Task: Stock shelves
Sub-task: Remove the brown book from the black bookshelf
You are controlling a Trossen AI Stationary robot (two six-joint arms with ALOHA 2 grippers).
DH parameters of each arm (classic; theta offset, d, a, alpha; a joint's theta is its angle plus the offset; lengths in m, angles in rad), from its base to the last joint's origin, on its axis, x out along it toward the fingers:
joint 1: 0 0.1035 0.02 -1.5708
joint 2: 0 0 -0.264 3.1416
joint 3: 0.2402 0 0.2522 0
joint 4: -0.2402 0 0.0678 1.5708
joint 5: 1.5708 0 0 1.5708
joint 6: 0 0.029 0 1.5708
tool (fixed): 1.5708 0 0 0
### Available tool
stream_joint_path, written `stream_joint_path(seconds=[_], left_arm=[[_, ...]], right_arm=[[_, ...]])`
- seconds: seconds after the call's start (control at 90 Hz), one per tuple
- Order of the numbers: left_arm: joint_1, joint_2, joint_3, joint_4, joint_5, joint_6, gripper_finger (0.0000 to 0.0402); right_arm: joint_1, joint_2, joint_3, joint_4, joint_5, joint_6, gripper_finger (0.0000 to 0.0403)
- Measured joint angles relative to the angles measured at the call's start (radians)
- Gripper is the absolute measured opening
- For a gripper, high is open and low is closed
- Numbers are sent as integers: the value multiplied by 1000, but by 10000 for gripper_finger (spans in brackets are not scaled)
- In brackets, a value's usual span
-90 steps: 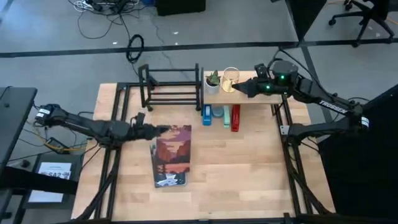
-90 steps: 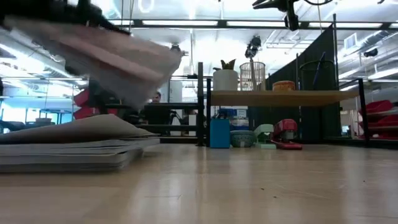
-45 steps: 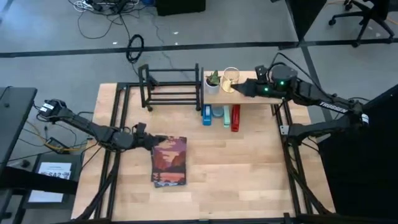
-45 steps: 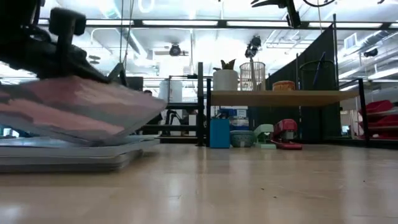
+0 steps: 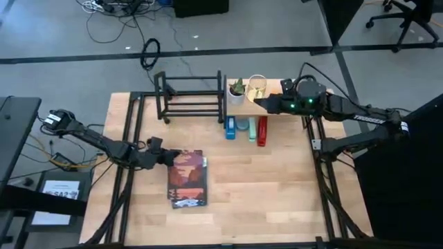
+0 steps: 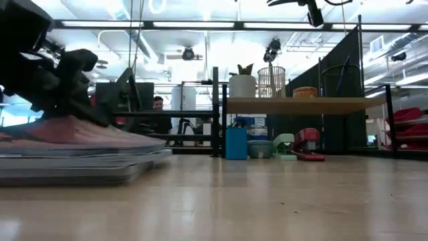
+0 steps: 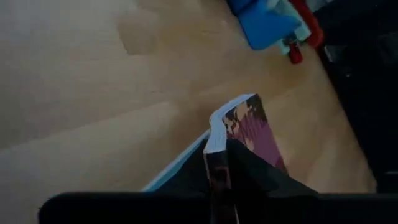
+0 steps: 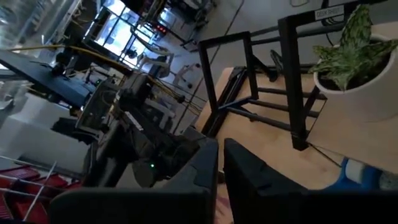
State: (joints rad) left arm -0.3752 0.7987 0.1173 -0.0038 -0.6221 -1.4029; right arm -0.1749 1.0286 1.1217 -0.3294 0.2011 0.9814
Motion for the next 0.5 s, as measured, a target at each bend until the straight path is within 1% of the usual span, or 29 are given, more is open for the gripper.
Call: stream_joint_path(seconds=[0.189,0.311,0.422,0.5], left_arm=[[0,20,-1,-28,45,-48,82],[0,28,-1,-32,114,-119,118],[1,17,-1,-24,187,-120,137],[0,19,20,-48,270,-103,139]], right_arm=[[13,0,0,0,16,-17,0],[40,-6,10,-10,25,-86,0],[96,-7,86,-75,97,-185,0],[138,-2,155,-170,157,-235,0]])
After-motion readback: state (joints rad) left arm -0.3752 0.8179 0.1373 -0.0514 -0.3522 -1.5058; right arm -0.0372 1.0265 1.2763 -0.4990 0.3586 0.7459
